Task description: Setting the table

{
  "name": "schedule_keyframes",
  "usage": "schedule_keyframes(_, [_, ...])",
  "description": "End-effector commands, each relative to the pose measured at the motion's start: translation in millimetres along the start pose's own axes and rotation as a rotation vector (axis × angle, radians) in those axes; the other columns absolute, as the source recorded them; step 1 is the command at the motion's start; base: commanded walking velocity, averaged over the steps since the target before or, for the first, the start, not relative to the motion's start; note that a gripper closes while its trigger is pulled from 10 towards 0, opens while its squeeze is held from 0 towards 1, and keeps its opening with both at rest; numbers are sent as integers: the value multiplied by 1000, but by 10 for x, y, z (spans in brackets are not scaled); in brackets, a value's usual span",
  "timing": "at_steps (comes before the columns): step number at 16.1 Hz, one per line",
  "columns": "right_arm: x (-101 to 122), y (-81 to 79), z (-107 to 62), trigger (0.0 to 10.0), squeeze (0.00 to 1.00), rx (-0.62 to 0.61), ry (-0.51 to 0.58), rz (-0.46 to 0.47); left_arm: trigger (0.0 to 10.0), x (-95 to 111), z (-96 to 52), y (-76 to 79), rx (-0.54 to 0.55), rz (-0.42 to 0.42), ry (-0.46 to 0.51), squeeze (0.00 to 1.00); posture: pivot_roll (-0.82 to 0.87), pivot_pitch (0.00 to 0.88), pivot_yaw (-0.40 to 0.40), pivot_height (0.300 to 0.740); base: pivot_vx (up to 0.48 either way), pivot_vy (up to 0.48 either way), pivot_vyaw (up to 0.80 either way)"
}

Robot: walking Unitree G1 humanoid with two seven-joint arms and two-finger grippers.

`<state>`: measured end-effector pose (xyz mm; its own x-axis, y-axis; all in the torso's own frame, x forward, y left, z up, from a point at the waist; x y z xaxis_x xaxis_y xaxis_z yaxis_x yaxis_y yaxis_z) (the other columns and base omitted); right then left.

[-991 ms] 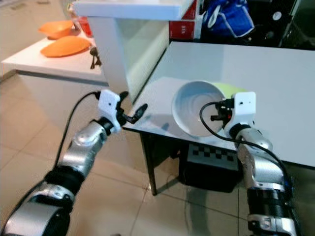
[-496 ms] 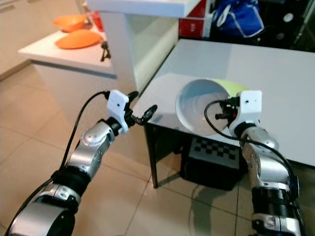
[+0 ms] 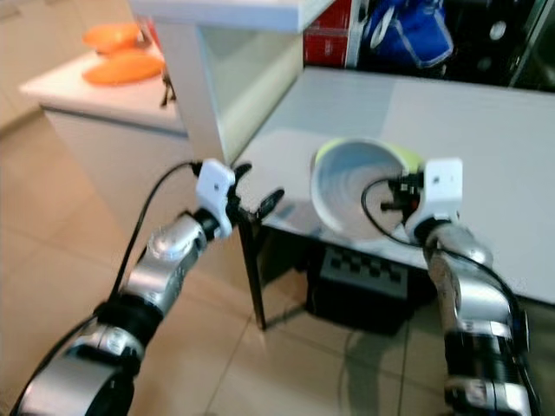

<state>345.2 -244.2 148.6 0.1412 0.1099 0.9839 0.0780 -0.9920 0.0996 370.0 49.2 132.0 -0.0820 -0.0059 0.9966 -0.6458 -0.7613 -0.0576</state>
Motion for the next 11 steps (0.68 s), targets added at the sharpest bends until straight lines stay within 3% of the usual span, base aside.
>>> schedule_keyframes(1, [145, -56, 19, 0, 0, 24, 52, -9, 10000, 12, -22, -30, -14, 37, -6, 0, -92, 0, 86, 740, 480, 0, 0])
schedule_keyframes(6, [141, -69, 24, 0, 0, 26, 52, -5, 10000, 12, -21, 16, -43, 87, -9, 0, -89, 0, 88, 740, 376, -252, 0])
schedule_keyframes(8, [157, -34, 29, 0, 0, 2, 38, -26, 10000, 31, -23, 47, -52, 101, 7, 0, -89, 0, 88, 740, 0, -232, 0])
schedule_keyframes(9, [178, 25, 36, 6196, 0, -29, 31, -40, 10000, 30, -24, 47, -50, 85, 9, 0, -89, 0, 89, 740, 0, 0, 0])
schedule_keyframes(10, [313, 143, 32, 10000, 0, -78, 88, -1, 10000, 34, -26, 40, -45, 89, 12, 0, -91, 0, 90, 740, 0, 0, 0])
schedule_keyframes(11, [510, 390, 18, 10000, 0, -173, 148, 113, 10000, 37, -27, 19, -28, 78, 16, 0, -91, 0, 90, 740, 0, 0, 0])
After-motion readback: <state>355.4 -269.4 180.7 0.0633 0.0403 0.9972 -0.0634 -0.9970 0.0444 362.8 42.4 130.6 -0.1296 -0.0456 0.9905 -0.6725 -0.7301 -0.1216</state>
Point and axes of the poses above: a point about 5 cm out from each wrist's last joint towards the gripper, its own z axis pointing out of the wrist towards the gripper, its own x axis along the axis of the wrist's last joint, y = z × x, the point moved 3 cm from there along z, pointing out of the wrist towards the gripper, and after that the axes turned 3 degrees about -z, right-handed, at the moved point
